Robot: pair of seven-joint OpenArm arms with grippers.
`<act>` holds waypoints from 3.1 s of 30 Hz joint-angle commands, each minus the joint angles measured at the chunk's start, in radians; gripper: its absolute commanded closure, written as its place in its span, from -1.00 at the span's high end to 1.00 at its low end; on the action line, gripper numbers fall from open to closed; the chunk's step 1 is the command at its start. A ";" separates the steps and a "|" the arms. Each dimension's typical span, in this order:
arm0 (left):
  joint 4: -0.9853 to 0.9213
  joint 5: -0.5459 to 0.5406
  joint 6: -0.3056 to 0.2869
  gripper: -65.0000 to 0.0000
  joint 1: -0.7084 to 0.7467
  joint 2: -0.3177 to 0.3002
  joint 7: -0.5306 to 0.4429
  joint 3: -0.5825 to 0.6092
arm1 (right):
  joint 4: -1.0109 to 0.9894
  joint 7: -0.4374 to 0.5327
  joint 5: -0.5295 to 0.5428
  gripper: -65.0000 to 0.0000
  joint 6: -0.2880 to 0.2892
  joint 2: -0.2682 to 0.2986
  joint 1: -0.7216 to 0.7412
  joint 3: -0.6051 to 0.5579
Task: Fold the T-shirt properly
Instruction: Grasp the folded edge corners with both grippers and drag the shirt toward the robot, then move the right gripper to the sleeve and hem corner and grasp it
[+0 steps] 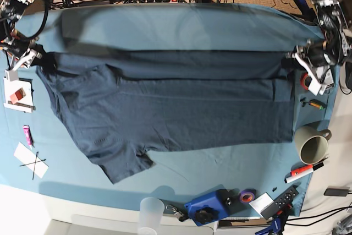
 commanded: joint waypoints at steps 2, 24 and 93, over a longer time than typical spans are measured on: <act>0.047 0.024 0.000 -1.00 0.034 -0.017 0.031 -0.010 | 0.058 0.017 0.043 -1.00 0.002 0.031 -0.039 0.008; 0.157 -0.066 -0.058 -0.33 0.195 -0.018 0.043 -0.123 | 0.118 0.017 0.096 -0.73 0.002 0.031 -0.221 0.060; 0.375 0.111 0.027 -0.07 0.082 -0.080 -0.213 -0.127 | -0.497 0.391 -0.658 -0.93 0.002 -0.006 0.687 -0.695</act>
